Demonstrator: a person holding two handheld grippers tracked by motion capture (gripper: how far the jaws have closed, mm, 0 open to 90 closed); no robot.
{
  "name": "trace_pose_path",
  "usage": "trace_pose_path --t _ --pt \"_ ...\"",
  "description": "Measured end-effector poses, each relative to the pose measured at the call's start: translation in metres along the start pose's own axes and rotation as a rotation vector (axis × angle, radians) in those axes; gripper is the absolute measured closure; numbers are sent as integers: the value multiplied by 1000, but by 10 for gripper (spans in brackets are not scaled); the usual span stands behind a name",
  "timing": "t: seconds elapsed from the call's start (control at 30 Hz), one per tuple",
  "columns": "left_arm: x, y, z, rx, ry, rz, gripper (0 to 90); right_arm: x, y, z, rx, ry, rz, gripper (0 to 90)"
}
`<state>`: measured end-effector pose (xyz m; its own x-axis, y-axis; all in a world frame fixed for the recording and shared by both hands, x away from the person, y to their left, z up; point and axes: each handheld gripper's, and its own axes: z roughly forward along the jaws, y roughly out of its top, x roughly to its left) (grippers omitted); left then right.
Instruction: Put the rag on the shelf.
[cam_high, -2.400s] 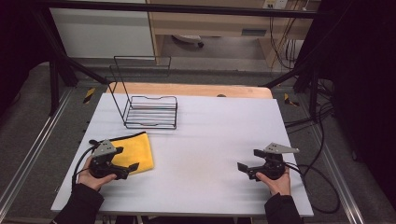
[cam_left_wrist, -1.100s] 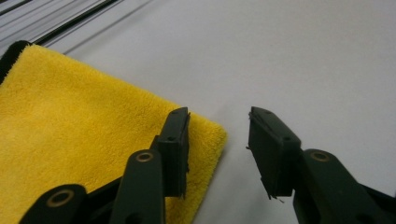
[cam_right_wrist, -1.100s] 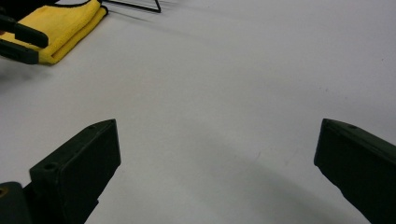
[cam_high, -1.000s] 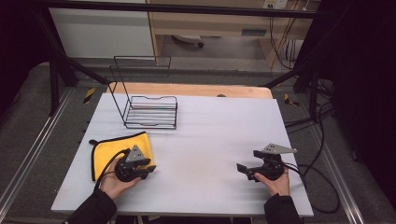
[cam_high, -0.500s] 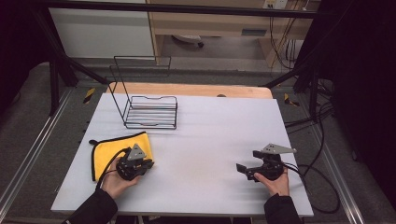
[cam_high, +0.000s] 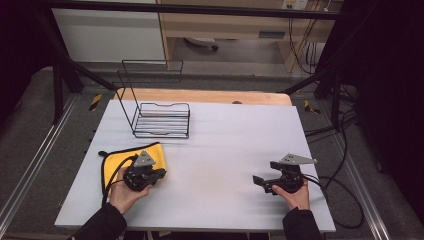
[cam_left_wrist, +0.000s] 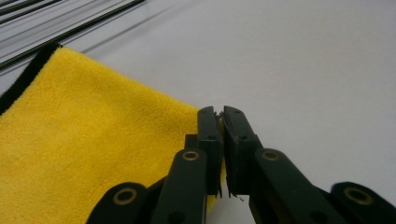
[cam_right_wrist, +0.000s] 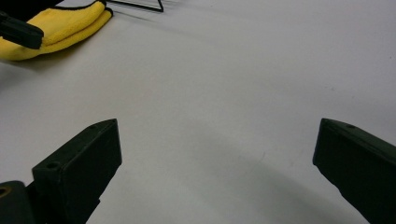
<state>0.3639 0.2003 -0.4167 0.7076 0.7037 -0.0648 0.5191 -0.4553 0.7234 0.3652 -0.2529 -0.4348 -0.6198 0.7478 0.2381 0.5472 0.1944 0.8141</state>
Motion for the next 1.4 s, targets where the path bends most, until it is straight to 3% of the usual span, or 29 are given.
trace_pose_path --t 0.23,0.37,0.63,0.83,0.9,0.93,0.97,1.0,1.03,1.1,1.23,1.4 --pt "-21 15 12 -12 -26 -20 860 0 0 0 -1 3 4 19" --pt "-31 24 25 -10 -20 -5 859 0 0 0 0 3 1 20" --pt "-37 27 60 25 -14 13 854 3 1 2 4 3 -4 21" --pt "-31 25 56 -1 -62 28 775 6 1 4 12 -1 -6 23" --pt "-29 27 48 -15 -62 42 683 7 2 5 10 0 -12 23" --pt "-27 27 43 -18 -62 48 587 9 2 5 8 -1 -12 23" --pt "-24 27 38 -20 -61 55 587 9 2 5 8 -1 -12 23" --pt "-20 27 32 -21 -62 60 545 9 3 6 8 -1 -15 23" --pt "-15 26 26 -15 -62 67 445 10 3 7 10 0 -15 23" --pt "-3 23 14 -3 -36 72 393 13 4 10 15 1 -11 23" --pt "30 11 -7 -10 10 24 364 17 5 13 24 -7 3 24" --pt "72 -9 -23 21 75 -28 361 26 8 19 32 -12 -9 33"
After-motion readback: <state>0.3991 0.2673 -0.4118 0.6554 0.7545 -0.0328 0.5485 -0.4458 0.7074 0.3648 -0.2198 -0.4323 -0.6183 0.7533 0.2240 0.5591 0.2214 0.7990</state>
